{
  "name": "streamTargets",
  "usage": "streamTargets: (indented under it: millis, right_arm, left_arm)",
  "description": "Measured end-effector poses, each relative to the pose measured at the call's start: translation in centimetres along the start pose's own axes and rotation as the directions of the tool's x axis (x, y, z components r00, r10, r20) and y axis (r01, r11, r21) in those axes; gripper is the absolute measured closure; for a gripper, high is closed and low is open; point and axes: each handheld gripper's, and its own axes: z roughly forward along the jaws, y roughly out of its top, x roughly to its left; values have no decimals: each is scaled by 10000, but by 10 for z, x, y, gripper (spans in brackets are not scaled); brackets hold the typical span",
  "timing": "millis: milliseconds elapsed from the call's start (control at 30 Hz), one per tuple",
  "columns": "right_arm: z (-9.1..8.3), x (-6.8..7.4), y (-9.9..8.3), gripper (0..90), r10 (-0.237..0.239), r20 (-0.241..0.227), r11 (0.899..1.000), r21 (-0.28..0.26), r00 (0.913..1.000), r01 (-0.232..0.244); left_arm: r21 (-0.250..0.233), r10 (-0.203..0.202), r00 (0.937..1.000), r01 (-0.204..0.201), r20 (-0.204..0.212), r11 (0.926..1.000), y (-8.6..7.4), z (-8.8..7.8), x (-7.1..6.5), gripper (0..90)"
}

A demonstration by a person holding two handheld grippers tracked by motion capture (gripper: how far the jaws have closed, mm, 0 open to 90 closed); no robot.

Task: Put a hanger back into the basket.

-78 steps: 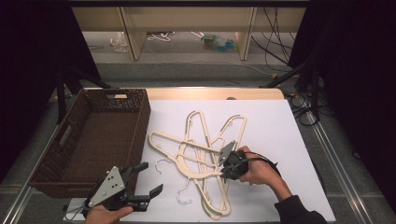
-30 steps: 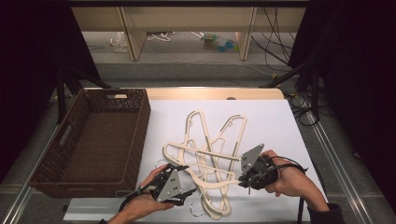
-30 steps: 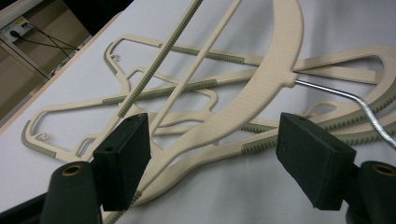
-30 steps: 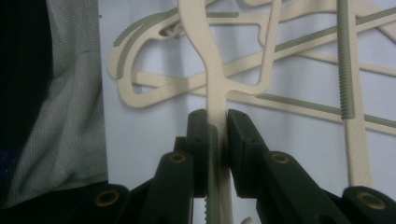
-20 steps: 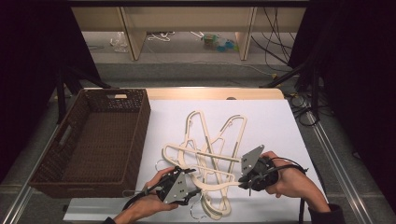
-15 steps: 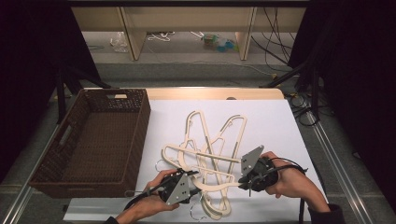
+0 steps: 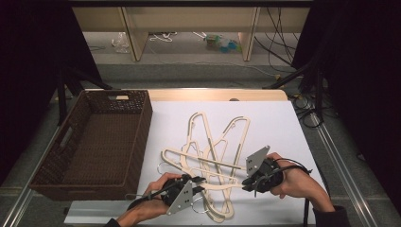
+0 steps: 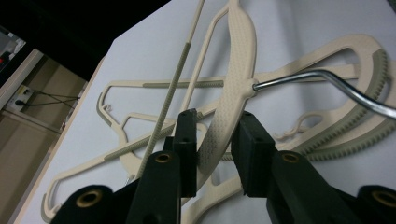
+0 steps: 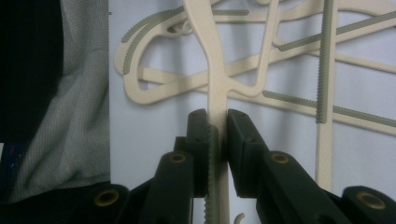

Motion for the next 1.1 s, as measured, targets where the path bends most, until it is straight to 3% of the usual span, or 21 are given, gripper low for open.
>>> streamTargets:
  millis: [167,233,333,433,500,533,567,600,633,700,733,767,800,867,900,933,967,1000,1033,1100]
  right_arm:
    - [0,-1,-2,806,-7,-56,10000,-28,10000,7]
    - [-1,-2,-3,804,36,-61,10000,35,10000,-36]
    - [-1,-3,-4,786,19,-23,10000,-12,10000,-19]
    - [-6,-3,-4,708,276,144,9993,-246,9995,-272]
    - [-11,-4,-4,559,576,618,9976,-430,9964,-550]
    - [-11,-4,-4,559,576,618,9976,-430,9964,-550]
    - [-17,-6,-4,468,1284,1233,9891,-879,9840,-1181]
    - [-21,-7,-4,438,1634,1454,9826,-1127,9758,-1478]
    - [-26,-8,-3,412,1976,1725,9737,-1487,9650,-1728]
    - [-36,-10,-4,384,2675,2079,9471,-2365,9409,-2170]
    - [-40,-11,-4,368,2790,2366,9393,-2690,9307,-2132]
    - [-45,-9,-4,352,3062,2546,9275,-2967,9173,-2272]
    - [-48,-9,-4,345,3198,2623,9182,-3230,9105,-2294]
    - [-54,-8,-6,336,3460,2604,8992,-3662,9014,-2394]
    - [-55,-7,-7,326,3632,2680,8915,-3783,8923,-2493]
    - [-55,-8,-8,324,3730,2768,8860,-3896,8856,-2514]
    - [-56,-7,-9,324,3900,2783,8793,-3956,8777,-2653]
    - [-57,-7,-11,324,3973,2835,8763,-3995,8728,-2691]
    - [-58,-6,-12,325,4061,2967,8712,-4112,8643,-2682]
    - [-58,-5,-15,325,4218,2894,8598,-4285,8593,-2778]
  left_arm:
    - [-130,558,9984,-557,95,9984,8,-5,8,784]
    - [-124,1067,9942,-1065,143,9942,12,-4,8,799]
    - [-125,1499,9883,-1496,290,9887,16,-2,8,818]
    - [-121,1816,9828,-1813,327,9834,20,0,13,835]
    - [-138,1736,9836,-1731,486,9848,21,2,19,843]
    - [-138,1736,9836,-1731,486,9848,21,2,19,845]
    - [31,2482,9657,-2492,761,9684,24,3,31,851]
    - [31,2482,9657,-2492,761,9684,24,3,31,855]
    - [-272,2511,9670,-2501,431,9678,26,7,40,856]
    - [-6,2181,9745,-2184,521,9759,26,8,47,856]
    - [-197,3212,9456,-3206,515,9470,32,12,57,856]
    - [113,1697,9851,-1701,286,9854,27,11,53,856]
    - [114,1448,9892,-1451,220,9894,27,12,57,856]
    - [213,1296,9914,-1299,161,9913,28,12,63,856]
    - [335,805,9968,-805,18,9962,31,10,73,856]
    - [335,805,9968,-805,18,9962,31,10,73,857]
    - [421,16,10000,-13,-52,9991,34,8,81,856]
    - [327,-504,9986,509,-143,9982,35,7,84,856]
    - [444,-714,9972,722,-200,9964,36,5,89,857]
    - [356,-1446,9890,1458,-322,9887,37,2,96,856]
